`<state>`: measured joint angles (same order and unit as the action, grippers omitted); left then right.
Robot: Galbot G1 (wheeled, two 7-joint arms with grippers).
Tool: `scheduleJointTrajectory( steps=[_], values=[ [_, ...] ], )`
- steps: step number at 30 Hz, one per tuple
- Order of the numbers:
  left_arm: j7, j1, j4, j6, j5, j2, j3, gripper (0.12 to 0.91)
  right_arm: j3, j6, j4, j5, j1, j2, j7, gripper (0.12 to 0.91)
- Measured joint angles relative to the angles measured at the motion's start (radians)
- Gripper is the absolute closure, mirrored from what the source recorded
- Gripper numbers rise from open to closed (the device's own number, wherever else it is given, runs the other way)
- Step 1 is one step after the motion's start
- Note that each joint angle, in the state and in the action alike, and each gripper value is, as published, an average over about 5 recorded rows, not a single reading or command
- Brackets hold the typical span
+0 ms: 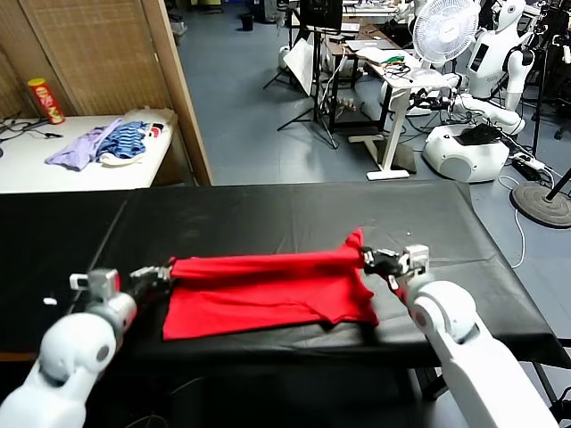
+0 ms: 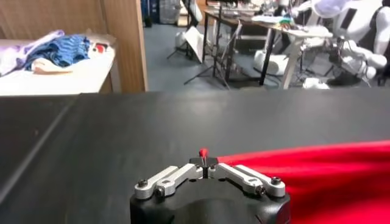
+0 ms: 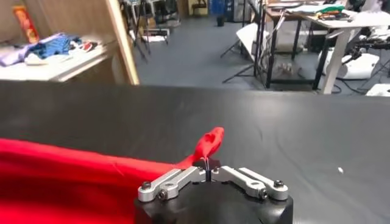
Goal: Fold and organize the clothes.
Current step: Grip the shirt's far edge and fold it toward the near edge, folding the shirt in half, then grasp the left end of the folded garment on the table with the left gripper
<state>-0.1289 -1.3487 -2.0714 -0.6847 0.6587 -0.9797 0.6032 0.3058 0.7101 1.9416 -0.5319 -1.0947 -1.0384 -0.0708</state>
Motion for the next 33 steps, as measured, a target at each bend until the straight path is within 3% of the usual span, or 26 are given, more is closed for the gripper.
scheduleJointTrajectory(
  steps=[2,5,8,12,15,19,26,33],
  values=[
    [0.0,-0.032,-0.01,-0.006,-0.036,-0.011,-0.001,0.902,0.005,-0.008,0.011,0.006,-0.023,-0.001,0.008,0.868],
    [0.005,-0.07,-0.026,-0.012,-0.076,-0.025,-0.001,0.87,0.02,-0.027,0.033,-0.001,-0.047,0.0,0.021,0.74],
    [0.012,-0.1,-0.045,-0.01,-0.096,-0.035,0.004,0.744,0.043,-0.049,0.052,-0.026,-0.055,0.001,0.023,0.573],
    [0.013,-0.113,-0.073,-0.004,-0.085,-0.043,0.022,0.51,0.078,-0.089,0.053,-0.037,-0.043,-0.008,-0.003,0.348],
    [0.011,-0.103,-0.079,0.008,-0.062,-0.047,0.034,0.351,0.083,-0.114,0.028,-0.007,-0.02,-0.027,-0.023,0.251],
    [0.006,-0.061,-0.053,0.045,-0.033,-0.058,0.027,0.243,0.063,-0.131,-0.04,0.051,0.023,-0.065,-0.02,0.229],
    [0.014,0.059,0.082,0.084,0.002,-0.09,-0.023,0.232,0.009,-0.129,-0.17,0.085,0.088,-0.131,-0.005,0.227],
    [0.05,0.141,0.209,0.102,0.018,-0.104,-0.06,0.232,-0.014,-0.126,-0.239,0.105,0.119,-0.182,-0.005,0.227]
  ],
)
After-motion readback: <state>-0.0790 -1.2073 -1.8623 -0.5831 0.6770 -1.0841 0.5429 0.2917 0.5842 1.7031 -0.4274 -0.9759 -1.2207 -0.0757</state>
